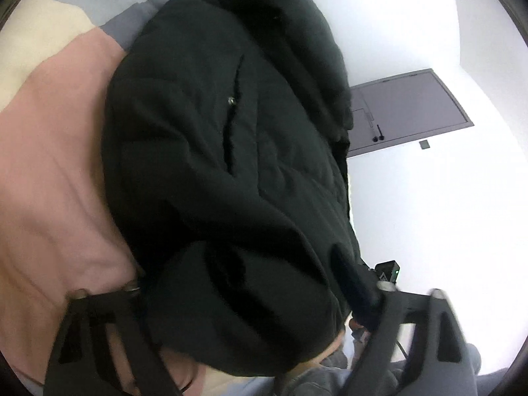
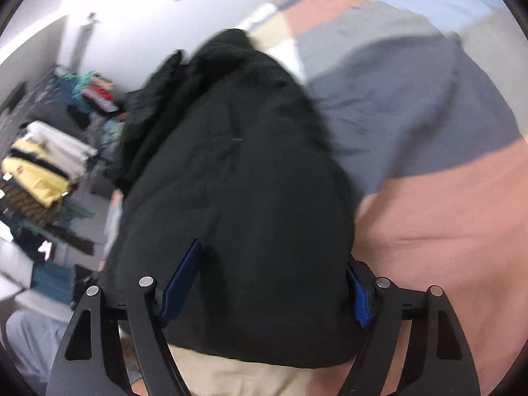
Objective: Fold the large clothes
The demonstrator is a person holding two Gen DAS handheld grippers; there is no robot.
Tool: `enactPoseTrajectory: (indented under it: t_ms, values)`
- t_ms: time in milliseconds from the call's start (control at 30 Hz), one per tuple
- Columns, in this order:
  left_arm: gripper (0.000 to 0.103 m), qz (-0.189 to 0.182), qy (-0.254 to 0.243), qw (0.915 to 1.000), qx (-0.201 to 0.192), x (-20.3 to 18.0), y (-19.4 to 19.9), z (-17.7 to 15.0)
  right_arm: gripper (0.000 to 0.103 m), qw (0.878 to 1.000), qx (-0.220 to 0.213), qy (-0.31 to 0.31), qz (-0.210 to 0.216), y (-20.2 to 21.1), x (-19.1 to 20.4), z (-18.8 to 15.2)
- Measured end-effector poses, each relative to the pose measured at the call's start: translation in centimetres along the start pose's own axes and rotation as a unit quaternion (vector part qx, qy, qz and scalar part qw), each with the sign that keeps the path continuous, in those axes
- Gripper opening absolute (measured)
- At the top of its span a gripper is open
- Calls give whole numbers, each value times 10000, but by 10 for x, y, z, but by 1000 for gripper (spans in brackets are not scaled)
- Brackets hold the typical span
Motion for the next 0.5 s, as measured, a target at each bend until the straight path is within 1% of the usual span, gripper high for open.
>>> enactPoseTrajectory:
  t_ms: [67,100,133,167,200,267,333,433,500]
  values:
    - [71,-23,29,10000,28,2,-1,-4,77,9996,-79,95,256,8,7,0]
    - [67,43,21,10000,60,4,-3,-7,76,9988,-127,134,455,13,10,0]
    - [64,126,36,9999,83,7,-4,-8,70,9977,-144,165,647,17,13,0]
    - [60,228,76,9997,110,10,-9,-9,68,9962,-158,222,826,21,18,0]
    - [58,251,117,9995,118,12,-10,-10,68,9957,-159,292,863,23,22,1]
    - [57,195,169,9996,100,15,-9,-10,67,9961,-105,434,765,23,26,2]
    - [57,169,219,9996,86,18,-12,-10,67,9975,-21,390,595,16,21,2]
    - [50,129,322,9994,14,22,-8,-12,68,9995,216,207,62,-7,4,1]
    - [42,142,357,9993,-31,22,-7,-13,68,9991,410,75,-11,-20,-4,-2]
Point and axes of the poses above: each gripper's, at about its wrist camera, not at the fingertips, and y roughly against the way its jaws point, x to its left, z to its top, the point moved 4 cm from there along -y, roughly the way its jaws point, and after that the axes turned 4 degrees about z, right-handed, at the moved point
